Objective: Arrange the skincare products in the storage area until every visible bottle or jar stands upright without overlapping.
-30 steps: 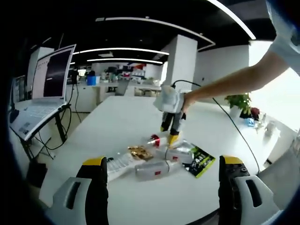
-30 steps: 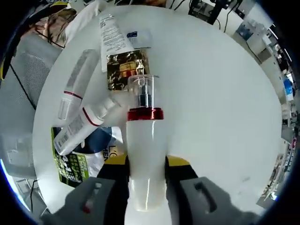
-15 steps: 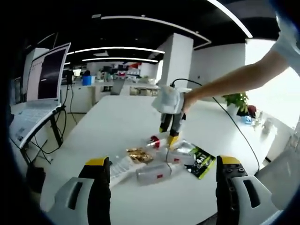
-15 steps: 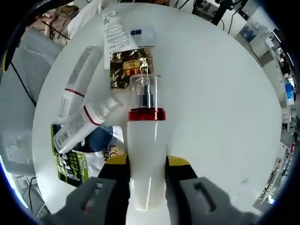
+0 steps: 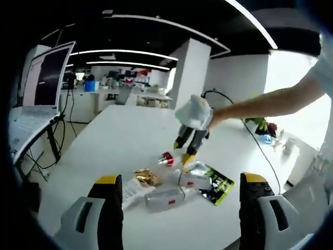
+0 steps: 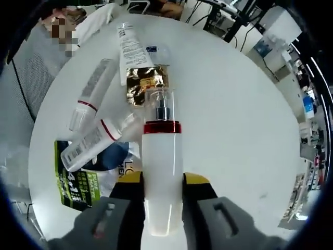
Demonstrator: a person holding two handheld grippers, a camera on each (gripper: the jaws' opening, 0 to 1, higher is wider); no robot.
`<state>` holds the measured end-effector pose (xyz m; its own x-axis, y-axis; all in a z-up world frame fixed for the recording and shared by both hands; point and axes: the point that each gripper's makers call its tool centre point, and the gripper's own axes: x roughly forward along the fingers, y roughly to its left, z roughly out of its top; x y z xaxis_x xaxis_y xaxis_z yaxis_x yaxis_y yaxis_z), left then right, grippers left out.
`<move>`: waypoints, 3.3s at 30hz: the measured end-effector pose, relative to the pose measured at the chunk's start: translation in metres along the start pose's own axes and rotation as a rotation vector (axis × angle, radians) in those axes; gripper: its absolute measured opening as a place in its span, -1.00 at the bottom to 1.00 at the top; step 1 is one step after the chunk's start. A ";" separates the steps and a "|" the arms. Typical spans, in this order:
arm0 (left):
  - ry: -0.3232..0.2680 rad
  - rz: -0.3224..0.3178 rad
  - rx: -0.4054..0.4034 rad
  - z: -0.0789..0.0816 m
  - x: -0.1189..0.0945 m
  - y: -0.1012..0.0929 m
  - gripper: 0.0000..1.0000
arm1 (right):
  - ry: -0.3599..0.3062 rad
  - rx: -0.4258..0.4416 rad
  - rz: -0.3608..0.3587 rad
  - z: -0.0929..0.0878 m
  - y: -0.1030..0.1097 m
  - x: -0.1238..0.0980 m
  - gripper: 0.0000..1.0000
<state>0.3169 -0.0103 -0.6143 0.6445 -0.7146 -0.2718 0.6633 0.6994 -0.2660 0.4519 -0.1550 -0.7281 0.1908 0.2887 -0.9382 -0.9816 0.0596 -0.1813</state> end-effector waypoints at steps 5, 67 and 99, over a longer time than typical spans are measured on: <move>-0.055 -0.085 -0.079 0.012 0.007 -0.007 0.68 | -0.091 0.089 -0.060 0.004 0.002 -0.026 -0.50; -0.002 -0.862 0.067 0.039 0.112 -0.222 -0.38 | -0.979 0.735 -0.210 -0.014 0.171 -0.174 -0.49; 0.140 -0.724 0.341 -0.040 0.160 -0.236 -0.41 | -0.798 0.614 -0.282 -0.072 0.173 -0.100 -0.48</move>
<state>0.2484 -0.2897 -0.6318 -0.0276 -0.9653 -0.2597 0.9915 0.0065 -0.1298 0.2623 -0.2420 -0.6867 0.5789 0.7225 -0.3780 -0.7731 0.6337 0.0272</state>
